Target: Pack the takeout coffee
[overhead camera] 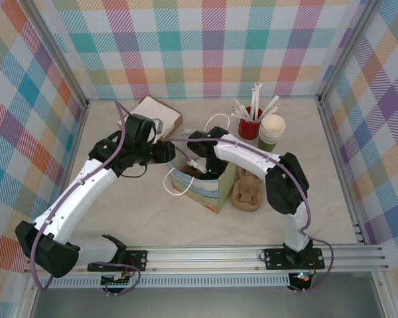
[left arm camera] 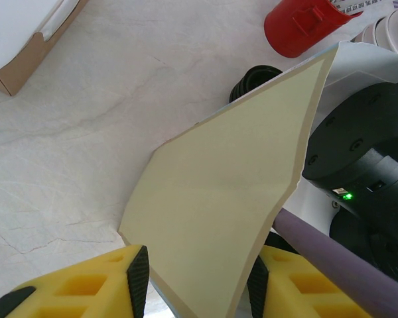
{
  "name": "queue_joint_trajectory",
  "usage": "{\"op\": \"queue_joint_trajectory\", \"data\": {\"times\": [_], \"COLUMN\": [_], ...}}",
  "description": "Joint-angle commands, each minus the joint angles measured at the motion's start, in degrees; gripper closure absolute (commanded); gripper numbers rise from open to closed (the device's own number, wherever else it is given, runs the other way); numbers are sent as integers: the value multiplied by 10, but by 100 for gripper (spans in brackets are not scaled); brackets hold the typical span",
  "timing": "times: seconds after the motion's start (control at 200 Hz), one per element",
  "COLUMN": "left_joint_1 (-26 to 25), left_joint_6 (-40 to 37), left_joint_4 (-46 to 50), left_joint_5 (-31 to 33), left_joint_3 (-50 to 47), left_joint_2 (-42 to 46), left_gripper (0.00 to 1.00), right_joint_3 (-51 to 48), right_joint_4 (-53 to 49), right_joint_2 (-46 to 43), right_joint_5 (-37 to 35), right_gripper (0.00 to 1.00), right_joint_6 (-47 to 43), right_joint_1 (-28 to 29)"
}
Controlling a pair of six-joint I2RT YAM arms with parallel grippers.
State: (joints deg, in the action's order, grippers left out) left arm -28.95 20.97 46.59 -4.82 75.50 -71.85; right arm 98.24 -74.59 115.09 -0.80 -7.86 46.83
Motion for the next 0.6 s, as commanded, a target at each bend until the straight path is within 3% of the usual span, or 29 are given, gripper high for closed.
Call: {"op": "queue_joint_trajectory", "data": {"times": [0.0, 0.595], "left_joint_1": [7, 7], "left_joint_6": [-9, -11], "left_joint_4": [17, 17], "left_joint_5": [9, 8], "left_joint_3": [-2, -1], "left_joint_2": [-1, -5], "left_gripper": [56, 54], "right_joint_3": [-9, -9], "right_joint_4": [-2, -9], "right_joint_2": [4, 9], "right_joint_5": [8, 9], "right_gripper": [25, 25], "right_joint_6": [-8, -9], "right_joint_1": [-4, -7]}}
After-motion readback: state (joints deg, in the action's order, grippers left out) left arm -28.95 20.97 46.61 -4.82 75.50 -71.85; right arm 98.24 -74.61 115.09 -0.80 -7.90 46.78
